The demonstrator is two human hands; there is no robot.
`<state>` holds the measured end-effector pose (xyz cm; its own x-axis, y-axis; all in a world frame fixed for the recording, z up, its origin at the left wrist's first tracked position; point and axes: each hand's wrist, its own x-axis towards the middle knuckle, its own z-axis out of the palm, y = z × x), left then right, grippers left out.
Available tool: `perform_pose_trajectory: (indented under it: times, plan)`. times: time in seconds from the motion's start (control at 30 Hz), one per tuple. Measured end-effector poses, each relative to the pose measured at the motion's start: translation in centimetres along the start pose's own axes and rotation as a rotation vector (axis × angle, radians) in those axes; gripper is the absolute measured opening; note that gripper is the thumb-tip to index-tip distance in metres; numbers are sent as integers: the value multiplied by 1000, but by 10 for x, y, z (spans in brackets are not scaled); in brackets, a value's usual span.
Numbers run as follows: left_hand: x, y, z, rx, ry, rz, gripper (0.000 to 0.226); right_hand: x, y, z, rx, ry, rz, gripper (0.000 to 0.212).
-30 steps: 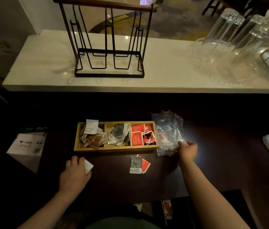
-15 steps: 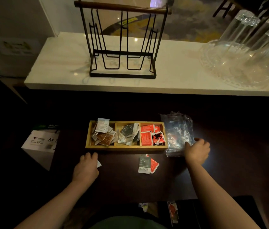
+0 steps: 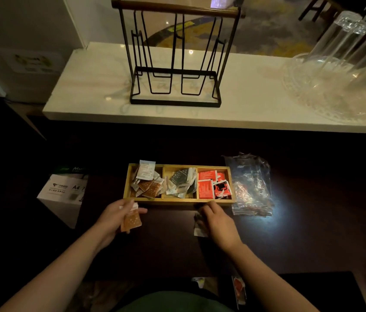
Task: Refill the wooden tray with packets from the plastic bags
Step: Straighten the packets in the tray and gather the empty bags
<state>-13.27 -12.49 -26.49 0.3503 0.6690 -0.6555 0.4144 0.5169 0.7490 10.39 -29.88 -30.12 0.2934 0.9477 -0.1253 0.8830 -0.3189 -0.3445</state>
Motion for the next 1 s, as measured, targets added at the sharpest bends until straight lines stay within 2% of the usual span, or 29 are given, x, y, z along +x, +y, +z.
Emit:
perform_pose_trajectory:
  times: [0.07, 0.2, 0.3, 0.47, 0.63, 0.7, 1.0]
  plan:
    - [1, 15, -1, -55, -59, 15, 19, 1, -1, 7, -65, -115, 23, 39]
    - [12, 49, -5, -55, -112, 137, 21, 7, -5, 13, -109, -141, 49, 39]
    - [27, 74, -4, 155, -4, 253, 19, 10, -8, 11, -148, -137, 58, 39]
    - [57, 99, 10, 436, 109, 398, 20, 11, -17, 3, -344, -109, -46, 24]
    - [82, 89, 30, 788, 151, 506, 12, 16, -13, 9, -277, -262, -25, 31]
    - [83, 78, 33, 844, 143, 554, 7, 15, -11, 9, -264, -284, -4, 33]
    - [66, 26, 32, 911, 152, 783, 18, 15, -9, 6, -210, -334, 44, 35]
